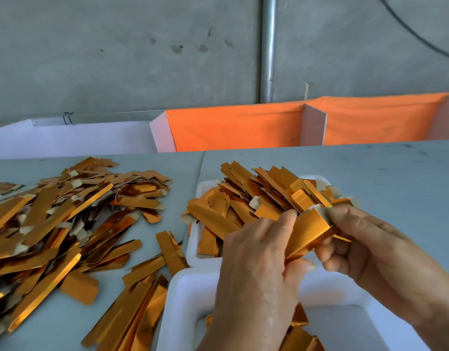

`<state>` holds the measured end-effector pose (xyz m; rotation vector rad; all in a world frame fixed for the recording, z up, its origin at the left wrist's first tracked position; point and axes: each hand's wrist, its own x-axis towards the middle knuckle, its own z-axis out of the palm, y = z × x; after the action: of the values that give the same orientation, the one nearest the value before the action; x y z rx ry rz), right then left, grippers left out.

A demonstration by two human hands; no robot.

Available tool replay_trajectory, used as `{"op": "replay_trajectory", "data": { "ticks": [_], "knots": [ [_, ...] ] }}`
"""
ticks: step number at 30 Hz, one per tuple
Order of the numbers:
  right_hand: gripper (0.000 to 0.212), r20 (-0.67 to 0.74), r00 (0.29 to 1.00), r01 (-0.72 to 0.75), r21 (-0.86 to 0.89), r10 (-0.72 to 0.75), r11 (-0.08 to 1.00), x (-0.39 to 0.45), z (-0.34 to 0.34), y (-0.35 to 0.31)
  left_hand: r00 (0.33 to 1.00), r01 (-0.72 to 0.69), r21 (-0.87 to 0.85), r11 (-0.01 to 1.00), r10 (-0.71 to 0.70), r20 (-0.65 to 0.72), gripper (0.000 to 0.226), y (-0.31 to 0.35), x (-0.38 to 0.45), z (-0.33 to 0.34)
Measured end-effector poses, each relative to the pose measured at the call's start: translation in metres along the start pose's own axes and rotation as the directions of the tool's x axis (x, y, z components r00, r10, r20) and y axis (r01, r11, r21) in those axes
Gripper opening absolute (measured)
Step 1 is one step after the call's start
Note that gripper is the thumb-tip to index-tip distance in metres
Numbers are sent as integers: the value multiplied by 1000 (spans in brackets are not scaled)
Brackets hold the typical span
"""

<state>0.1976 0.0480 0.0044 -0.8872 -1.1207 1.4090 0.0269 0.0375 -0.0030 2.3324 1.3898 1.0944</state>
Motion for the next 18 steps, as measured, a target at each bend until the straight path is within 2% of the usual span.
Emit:
{"op": "replay_trajectory", "data": {
  "ticks": [8,15,18],
  "knots": [
    [24,22,993,-115,155,113,981,0,-2,-3,997,73,-192,979,-64,52,62,-2,0,-3],
    [22,-17,996,-80,103,83,991,0,-2,-3,995,33,-86,996,-25,94,54,-3,0,-3],
    [33,-17,1000,-20,57,21,998,-1,-3,-3,995,49,-78,996,-43,87,53,-4,1,-2]
  ]
}}
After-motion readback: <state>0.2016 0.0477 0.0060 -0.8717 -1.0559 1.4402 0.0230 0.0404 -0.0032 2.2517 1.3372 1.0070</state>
